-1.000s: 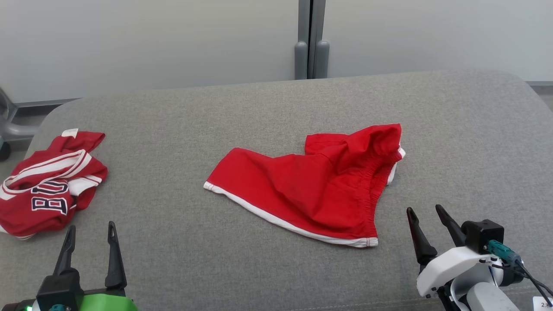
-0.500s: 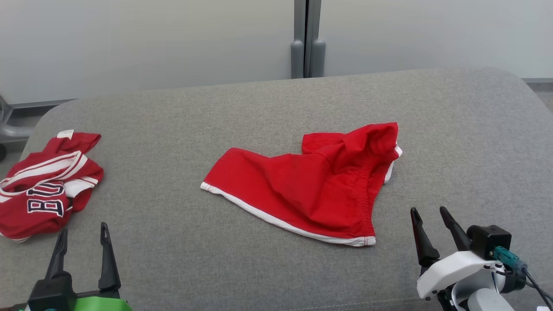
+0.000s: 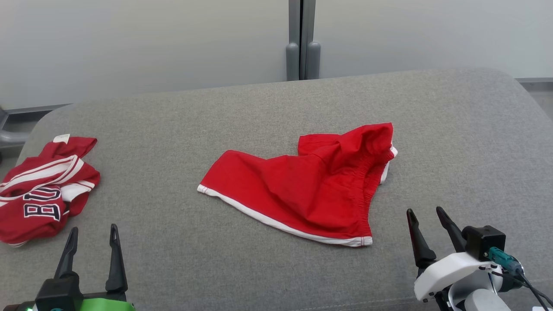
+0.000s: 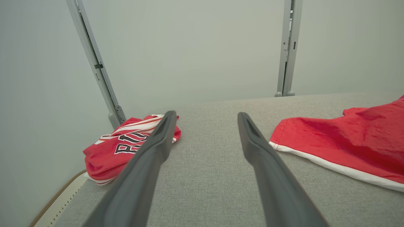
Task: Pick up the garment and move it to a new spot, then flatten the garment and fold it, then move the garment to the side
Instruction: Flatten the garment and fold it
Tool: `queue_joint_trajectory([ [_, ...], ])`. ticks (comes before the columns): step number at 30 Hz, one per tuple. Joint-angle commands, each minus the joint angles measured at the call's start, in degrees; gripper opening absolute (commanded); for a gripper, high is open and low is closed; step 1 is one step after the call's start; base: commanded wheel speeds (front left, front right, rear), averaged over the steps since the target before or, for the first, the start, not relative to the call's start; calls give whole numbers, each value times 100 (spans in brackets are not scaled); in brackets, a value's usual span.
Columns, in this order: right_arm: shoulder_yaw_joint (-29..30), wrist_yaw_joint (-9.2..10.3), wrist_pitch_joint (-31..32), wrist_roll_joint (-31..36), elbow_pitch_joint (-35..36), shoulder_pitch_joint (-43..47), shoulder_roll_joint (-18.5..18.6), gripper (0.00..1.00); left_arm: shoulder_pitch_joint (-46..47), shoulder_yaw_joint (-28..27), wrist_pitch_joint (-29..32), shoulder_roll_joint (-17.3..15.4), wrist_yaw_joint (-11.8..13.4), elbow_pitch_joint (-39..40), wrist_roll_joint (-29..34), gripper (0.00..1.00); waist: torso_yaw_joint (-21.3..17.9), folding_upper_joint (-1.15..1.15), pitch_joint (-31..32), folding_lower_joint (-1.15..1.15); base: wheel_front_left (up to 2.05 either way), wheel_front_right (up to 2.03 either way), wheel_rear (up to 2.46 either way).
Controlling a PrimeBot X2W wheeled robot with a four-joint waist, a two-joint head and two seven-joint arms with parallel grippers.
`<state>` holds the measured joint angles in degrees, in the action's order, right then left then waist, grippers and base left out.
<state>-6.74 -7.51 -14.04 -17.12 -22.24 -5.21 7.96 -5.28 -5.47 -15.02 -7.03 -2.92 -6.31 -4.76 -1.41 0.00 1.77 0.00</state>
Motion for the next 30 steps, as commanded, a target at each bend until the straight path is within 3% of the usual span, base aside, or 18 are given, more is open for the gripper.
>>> queue_joint_trajectory([
  [1,-52,3,-19,43,73,16,7,100,-76,15,-13,-41,-24,-38,-47,100,-3,0,6,0,0,0,0],
  [10,-288,3,-70,-115,214,44,26,100,-36,30,-8,-16,5,-146,-67,100,-8,0,24,0,0,0,0],
  [19,-521,4,65,-237,322,-25,171,100,-57,149,437,-41,-263,-255,-528,100,8,0,48,0,0,0,0],
  [30,-593,4,73,-310,417,34,256,100,-130,242,605,-164,-335,-113,-782,100,45,0,78,0,0,0,0],
])
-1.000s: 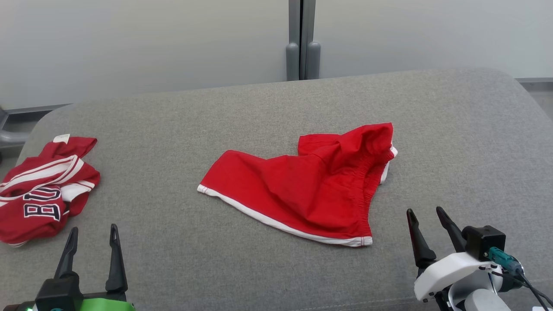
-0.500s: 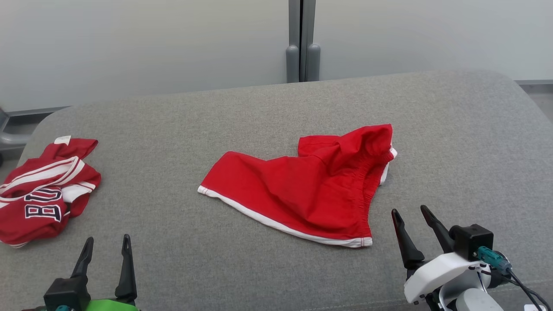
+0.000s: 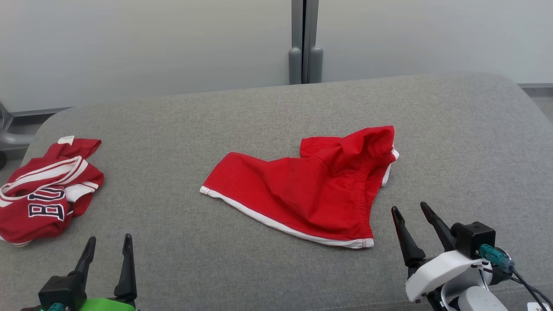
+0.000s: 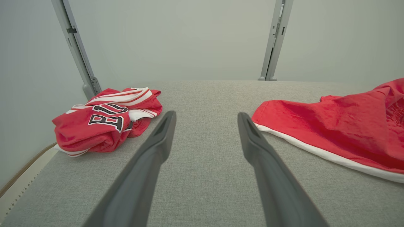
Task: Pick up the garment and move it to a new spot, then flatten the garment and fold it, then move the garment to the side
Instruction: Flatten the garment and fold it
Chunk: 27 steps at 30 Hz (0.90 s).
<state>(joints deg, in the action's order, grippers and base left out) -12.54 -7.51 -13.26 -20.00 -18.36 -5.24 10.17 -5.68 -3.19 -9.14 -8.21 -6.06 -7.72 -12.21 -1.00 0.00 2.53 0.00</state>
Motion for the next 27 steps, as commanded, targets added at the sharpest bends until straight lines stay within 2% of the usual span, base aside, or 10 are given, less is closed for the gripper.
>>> queue_joint_trajectory([
  [1,-14,3,-2,-28,29,41,39,100,-89,18,16,-58,-22,41,-37,100,7,0,3,0,0,0,0],
  [17,-90,3,86,-81,4,24,38,100,-58,81,-19,-108,50,32,-77,100,-6,0,-13,0,0,0,0],
  [23,-393,4,432,-249,-110,-19,81,100,197,260,-79,-76,-10,-143,-186,100,-57,0,-53,0,0,0,0],
  [27,-607,3,585,-255,-236,-146,113,100,453,473,-71,-224,-88,-406,-271,100,-119,0,-118,0,0,0,0],
])
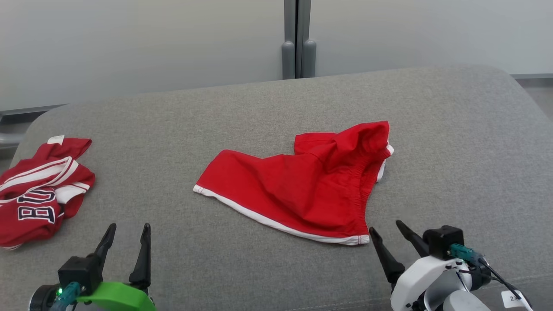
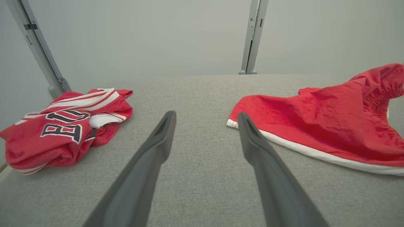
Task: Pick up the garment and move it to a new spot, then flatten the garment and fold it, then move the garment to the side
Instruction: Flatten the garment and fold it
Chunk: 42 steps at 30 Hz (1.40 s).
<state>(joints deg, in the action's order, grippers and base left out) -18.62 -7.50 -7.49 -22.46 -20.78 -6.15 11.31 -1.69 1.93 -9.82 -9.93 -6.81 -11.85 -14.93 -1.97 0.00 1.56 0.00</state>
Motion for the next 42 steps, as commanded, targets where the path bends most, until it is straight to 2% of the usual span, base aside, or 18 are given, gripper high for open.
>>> queue_joint_trajectory([
  [1,-64,2,48,-1,-61,-99,8,100,135,54,18,-121,-22,-86,20,100,-51,0,-44,0,0,0,0],
  [7,-609,2,81,47,-601,-599,2,100,710,623,99,-486,-64,-722,-176,100,-240,0,-219,0,0,0,0],
  [12,-1009,3,-72,-51,-1223,-1167,-78,100,1407,1546,-53,-903,-65,-1413,-698,100,-378,0,-525,0,0,0,0],
  [20,-1632,3,-322,-303,-1826,-1799,-210,100,2387,2611,-274,-1306,-67,-2352,-1346,100,-575,0,-903,0,0,0,0],
  [29,-2168,3,-539,-594,-2119,-2208,-222,100,3227,3511,-443,-1510,-67,-3275,-1846,100,-808,0,-1156,0,0,0,0],
  [42,-2645,3,-717,-873,-2346,-2574,-322,100,3817,4230,-542,-1547,-67,-3959,-2454,100,-1029,0,-1416,0,0,0,0],
])
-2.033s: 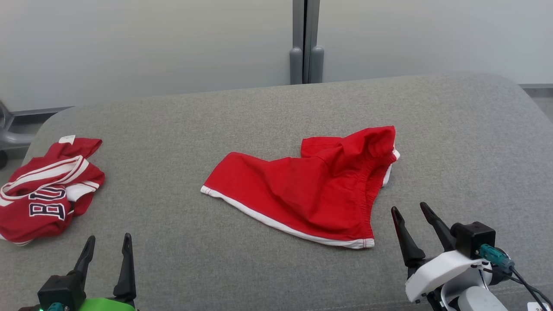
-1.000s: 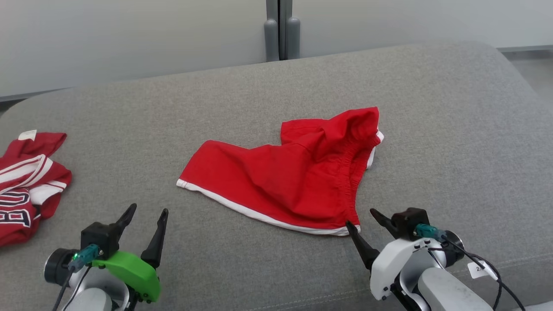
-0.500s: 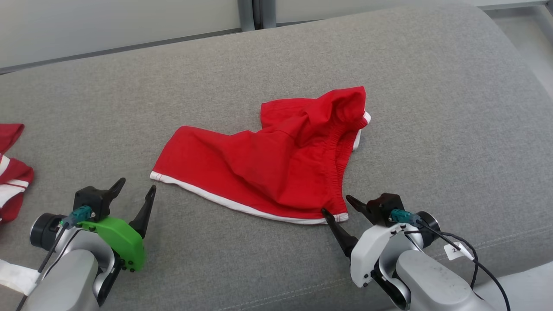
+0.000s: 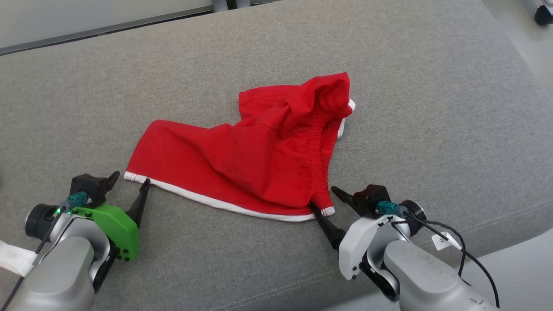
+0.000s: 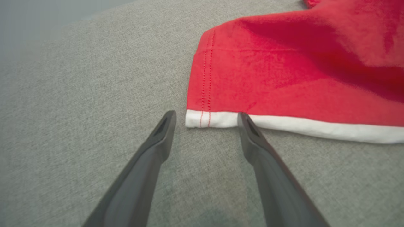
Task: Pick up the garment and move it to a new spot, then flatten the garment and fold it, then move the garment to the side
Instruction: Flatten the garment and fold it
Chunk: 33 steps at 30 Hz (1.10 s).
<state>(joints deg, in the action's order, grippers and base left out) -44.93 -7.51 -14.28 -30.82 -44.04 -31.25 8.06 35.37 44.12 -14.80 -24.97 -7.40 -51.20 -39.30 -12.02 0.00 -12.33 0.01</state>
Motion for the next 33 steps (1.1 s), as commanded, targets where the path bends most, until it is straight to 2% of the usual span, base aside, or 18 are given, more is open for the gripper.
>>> queue_joint_trajectory([
  [1,-46,4,-50,-55,-38,-93,-8,100,133,53,-40,-48,-8,-38,-57,100,-24,0,-36,-1,0,0,0],
  [4,-158,4,-65,-123,-88,-136,-50,100,170,146,-37,-64,-8,-42,-149,100,-9,0,-58,-1,0,0,0],
  [5,-194,4,-63,-156,-100,-152,-56,71,182,170,-38,-65,-8,-40,-174,100,0,0,-62,-1,0,0,0],
  [6,-221,4,-72,-178,-106,-176,-55,28,200,185,-38,-66,-8,-29,-193,57,9,0,-64,-1,0,0,0],
  [8,-287,4,-86,-227,-120,-203,-44,0,216,222,-39,-67,-8,-24,-235,0,24,0,-59,-1,0,0,0],
  [21,-458,4,-102,-587,-15,-259,117,0,39,235,-39,-155,-8,112,-416,0,97,0,140,-1,0,0,0],
  [33,-306,4,-102,-982,574,-185,417,0,-244,-187,-35,-303,-8,772,-37,0,271,0,492,-1,0,0,0],
])
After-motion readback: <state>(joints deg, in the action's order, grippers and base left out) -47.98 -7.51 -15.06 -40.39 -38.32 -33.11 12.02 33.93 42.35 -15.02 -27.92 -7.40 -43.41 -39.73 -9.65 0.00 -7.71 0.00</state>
